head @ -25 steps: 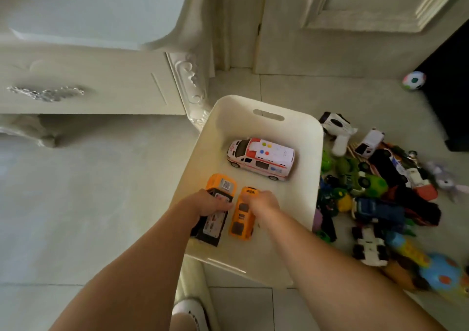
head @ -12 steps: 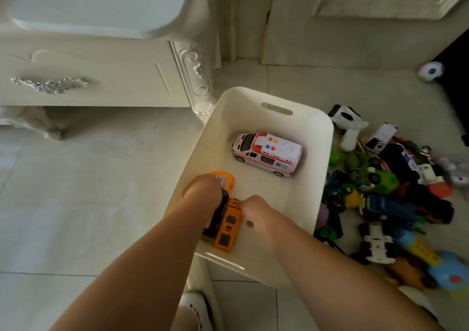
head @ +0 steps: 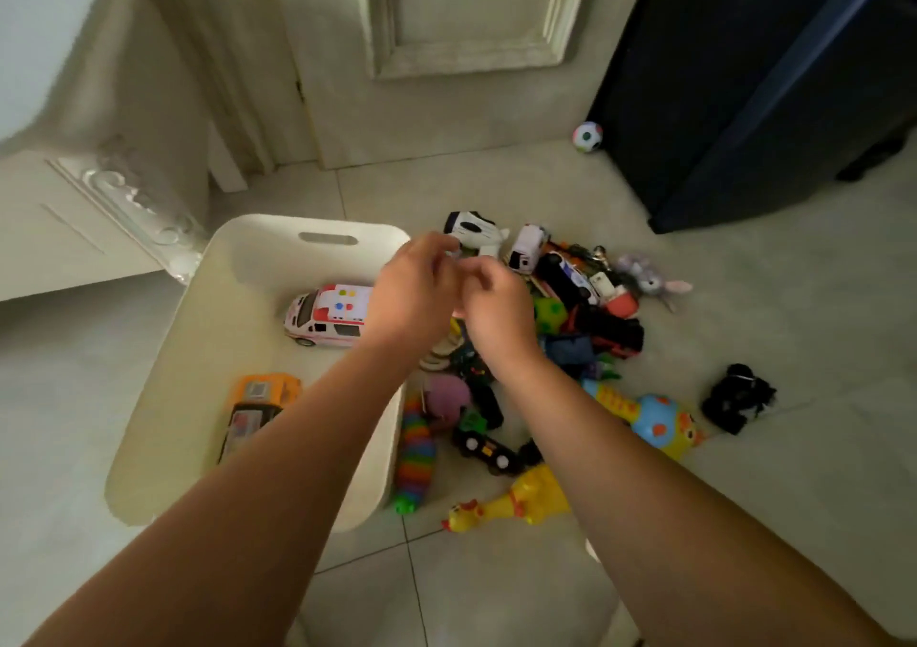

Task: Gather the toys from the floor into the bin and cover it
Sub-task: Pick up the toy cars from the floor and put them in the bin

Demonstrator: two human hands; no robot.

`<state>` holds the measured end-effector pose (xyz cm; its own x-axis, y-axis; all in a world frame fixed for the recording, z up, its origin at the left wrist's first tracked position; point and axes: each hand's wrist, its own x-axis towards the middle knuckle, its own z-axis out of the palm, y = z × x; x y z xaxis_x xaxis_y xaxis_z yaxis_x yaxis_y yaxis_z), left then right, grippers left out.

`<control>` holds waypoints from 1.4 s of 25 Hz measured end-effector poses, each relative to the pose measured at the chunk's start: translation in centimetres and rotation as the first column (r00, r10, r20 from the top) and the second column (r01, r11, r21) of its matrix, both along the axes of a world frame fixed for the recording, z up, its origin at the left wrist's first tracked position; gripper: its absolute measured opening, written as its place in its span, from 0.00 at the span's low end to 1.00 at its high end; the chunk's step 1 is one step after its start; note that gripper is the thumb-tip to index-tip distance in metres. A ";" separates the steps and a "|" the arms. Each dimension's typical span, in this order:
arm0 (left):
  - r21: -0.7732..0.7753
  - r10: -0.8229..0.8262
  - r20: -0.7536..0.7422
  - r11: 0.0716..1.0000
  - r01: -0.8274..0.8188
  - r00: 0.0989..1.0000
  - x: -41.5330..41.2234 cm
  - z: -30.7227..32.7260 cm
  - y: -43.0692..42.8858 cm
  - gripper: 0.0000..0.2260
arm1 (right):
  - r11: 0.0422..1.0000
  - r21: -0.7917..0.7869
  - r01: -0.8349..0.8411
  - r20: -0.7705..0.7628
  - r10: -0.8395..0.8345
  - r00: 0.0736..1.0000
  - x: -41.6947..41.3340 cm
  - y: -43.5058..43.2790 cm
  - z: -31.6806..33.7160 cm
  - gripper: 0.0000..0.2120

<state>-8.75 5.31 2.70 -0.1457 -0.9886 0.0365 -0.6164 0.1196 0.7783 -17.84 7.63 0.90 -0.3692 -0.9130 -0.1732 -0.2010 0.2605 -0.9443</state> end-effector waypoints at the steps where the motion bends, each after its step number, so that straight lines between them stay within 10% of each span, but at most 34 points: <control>1: 0.040 -0.047 -0.009 0.998 0.047 0.999 -1.6 -0.6 0.7 0.13 | 0.997 0.015 0.069 0.009 -0.069 0.998 -2.4 0.5 -0.6 0.12; 4: 0.298 -0.161 -0.005 0.942 0.155 0.987 -5.0 -4.4 2.6 0.15 | 0.948 0.230 0.222 -0.115 -0.201 0.973 -9.7 2.8 -5.8 0.09; 8: 0.675 -0.157 -0.011 0.728 0.124 0.988 -6.7 -12.7 4.5 0.16 | 0.753 0.654 0.078 -0.204 0.076 0.976 -14.8 8.8 -15.7 0.11; 12: 0.848 -0.024 -0.072 0.526 0.073 0.997 -7.0 -17.4 5.5 0.19 | 0.699 0.701 0.141 -0.245 0.051 0.968 -13.9 9.8 -19.9 0.32; 14: 0.872 0.031 -0.087 0.485 0.061 0.996 -7.6 -18.2 5.5 0.20 | 0.664 0.732 0.149 -0.291 0.108 0.951 -13.6 8.9 -20.1 0.27; 21: 0.952 0.311 -0.264 0.235 0.196 0.913 -10.0 -15.9 4.6 0.38 | 0.896 0.439 0.070 -0.302 0.074 0.950 -9.8 9.7 -16.8 0.18; 28: 0.901 0.394 -0.431 0.234 0.364 0.812 -11.9 -13.3 3.8 0.13 | 0.987 0.065 0.144 -0.398 -0.107 0.911 -12.3 9.9 -13.8 0.16; 32: 0.868 0.478 -0.493 0.209 0.450 0.727 -15.5 -12.4 2.8 0.11 | 0.756 -0.030 0.654 -0.371 -0.616 0.695 -19.8 7.8 -14.1 0.10; 35: 0.860 0.436 -0.505 0.188 0.474 0.745 -17.1 -13.1 2.9 0.15 | 0.598 0.077 0.798 -0.567 -0.632 0.528 -27.7 9.1 -16.8 0.20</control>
<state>-25.90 8.24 -10.38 -0.5598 -0.2817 -0.7793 -0.0365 -0.9312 0.3628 -45.49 16.74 -15.90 -0.9739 -0.2268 -0.0025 -0.1727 0.7485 -0.6403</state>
